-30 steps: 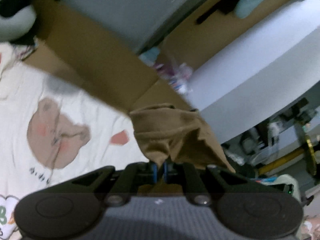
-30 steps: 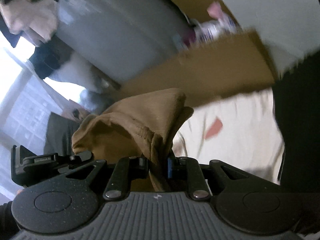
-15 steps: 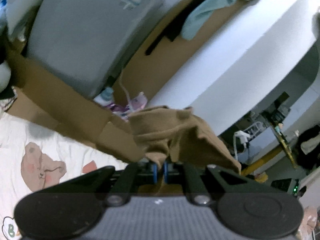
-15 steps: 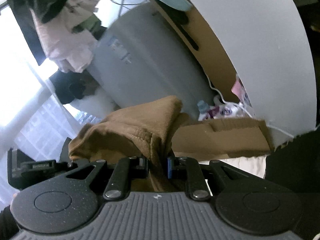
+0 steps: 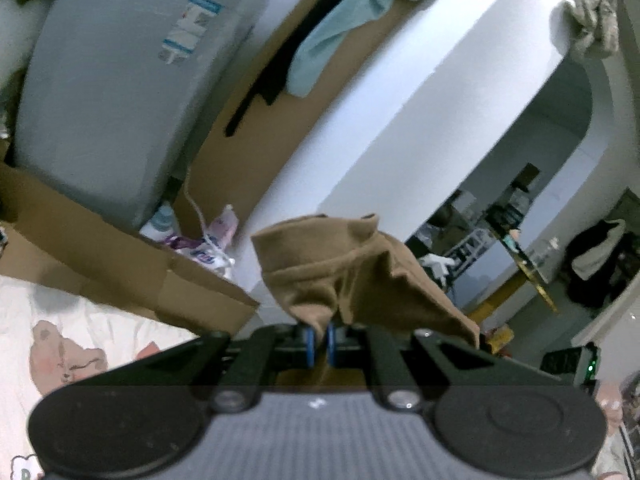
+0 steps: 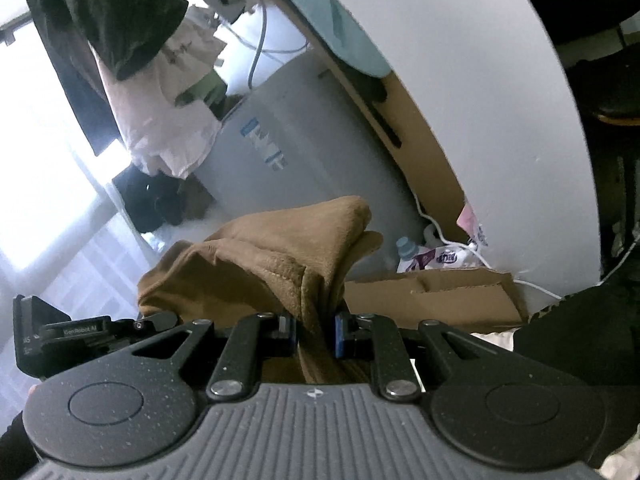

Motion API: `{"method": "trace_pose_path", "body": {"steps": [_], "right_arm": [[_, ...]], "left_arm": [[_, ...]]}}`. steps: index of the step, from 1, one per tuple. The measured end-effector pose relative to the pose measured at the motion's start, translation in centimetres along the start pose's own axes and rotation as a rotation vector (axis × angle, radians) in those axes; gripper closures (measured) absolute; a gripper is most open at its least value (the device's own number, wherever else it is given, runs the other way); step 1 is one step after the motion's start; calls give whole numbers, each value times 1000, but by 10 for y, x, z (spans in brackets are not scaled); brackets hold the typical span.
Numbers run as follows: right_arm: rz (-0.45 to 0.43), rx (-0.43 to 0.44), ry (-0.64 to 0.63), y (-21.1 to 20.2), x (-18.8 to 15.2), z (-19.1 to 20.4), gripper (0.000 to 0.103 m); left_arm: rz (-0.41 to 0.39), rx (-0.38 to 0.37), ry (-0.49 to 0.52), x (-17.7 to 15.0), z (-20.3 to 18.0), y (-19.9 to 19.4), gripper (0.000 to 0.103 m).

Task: Fold clothes
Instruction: 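Lift the grasped brown shirt up off the bed with both grippers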

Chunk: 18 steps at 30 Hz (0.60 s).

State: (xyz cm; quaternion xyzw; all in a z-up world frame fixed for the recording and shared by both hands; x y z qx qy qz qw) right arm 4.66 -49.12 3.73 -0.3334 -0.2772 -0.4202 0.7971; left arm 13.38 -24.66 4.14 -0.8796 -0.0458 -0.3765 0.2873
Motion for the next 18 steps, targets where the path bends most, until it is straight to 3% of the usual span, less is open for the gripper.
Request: {"method": "trace_pose_path", "body": {"steps": [18], "right_arm": [[-79, -87, -31, -79, 32, 17, 87]], "left_arm": [[-3, -77, 30, -3, -68, -3, 97]]}}
Point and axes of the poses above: each gripper's, at about its wrist camera, not at the fingertips, and y roughly the way its jaws point, z to its left, x to its top, the point moved 4 cm from there along y, roughly the way its jaws point, and after that the axes turned 3 degrees about x, right-handed, at the moved point
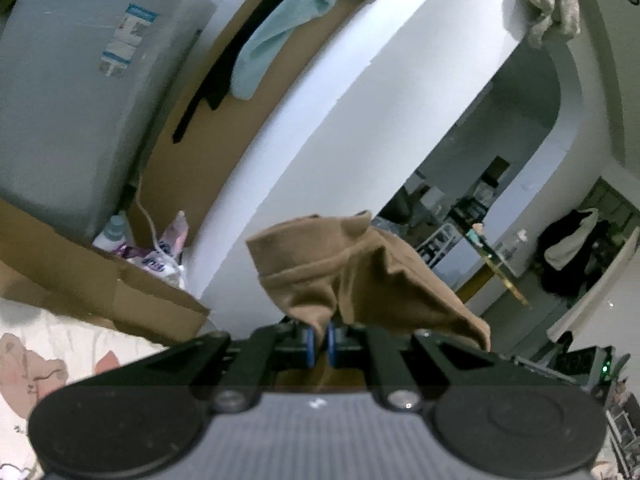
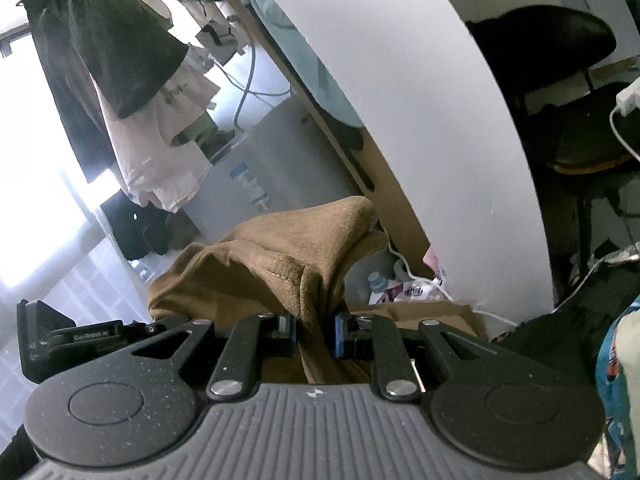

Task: Fold clothes
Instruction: 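Lift the grasped brown shirt up off the bed with both grippers, then carry the held brown shirt toward the dark pile beside the wall with both grippers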

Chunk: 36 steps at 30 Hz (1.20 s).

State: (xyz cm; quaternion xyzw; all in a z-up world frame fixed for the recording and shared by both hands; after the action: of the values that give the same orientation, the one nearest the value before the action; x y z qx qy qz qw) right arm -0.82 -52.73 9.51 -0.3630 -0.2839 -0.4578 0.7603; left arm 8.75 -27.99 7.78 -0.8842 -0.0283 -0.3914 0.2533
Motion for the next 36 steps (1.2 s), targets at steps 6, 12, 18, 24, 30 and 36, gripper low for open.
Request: {"method": "trace_pose_path", "body": {"steps": [6, 12, 18, 24, 30, 36], "right_arm": [[7, -31, -26, -15, 5, -12, 87], [8, -60, 2, -24, -6, -43, 87], [1, -119, 9, -43, -19, -68, 87], [-26, -200, -12, -55, -21, -93, 87], [-48, -246, 33, -44, -28, -130, 87], [-31, -267, 63, -15, -48, -166, 87]], "left_arm": [[29, 0, 17, -4, -12, 16, 97], [82, -23, 44, -20, -18, 36, 97], [136, -64, 62, -43, -25, 60, 97], [175, -103, 59, -59, -33, 95, 97], [201, -133, 54, -74, -32, 132, 97], [236, -155, 18, -88, -9, 170, 97]]}}
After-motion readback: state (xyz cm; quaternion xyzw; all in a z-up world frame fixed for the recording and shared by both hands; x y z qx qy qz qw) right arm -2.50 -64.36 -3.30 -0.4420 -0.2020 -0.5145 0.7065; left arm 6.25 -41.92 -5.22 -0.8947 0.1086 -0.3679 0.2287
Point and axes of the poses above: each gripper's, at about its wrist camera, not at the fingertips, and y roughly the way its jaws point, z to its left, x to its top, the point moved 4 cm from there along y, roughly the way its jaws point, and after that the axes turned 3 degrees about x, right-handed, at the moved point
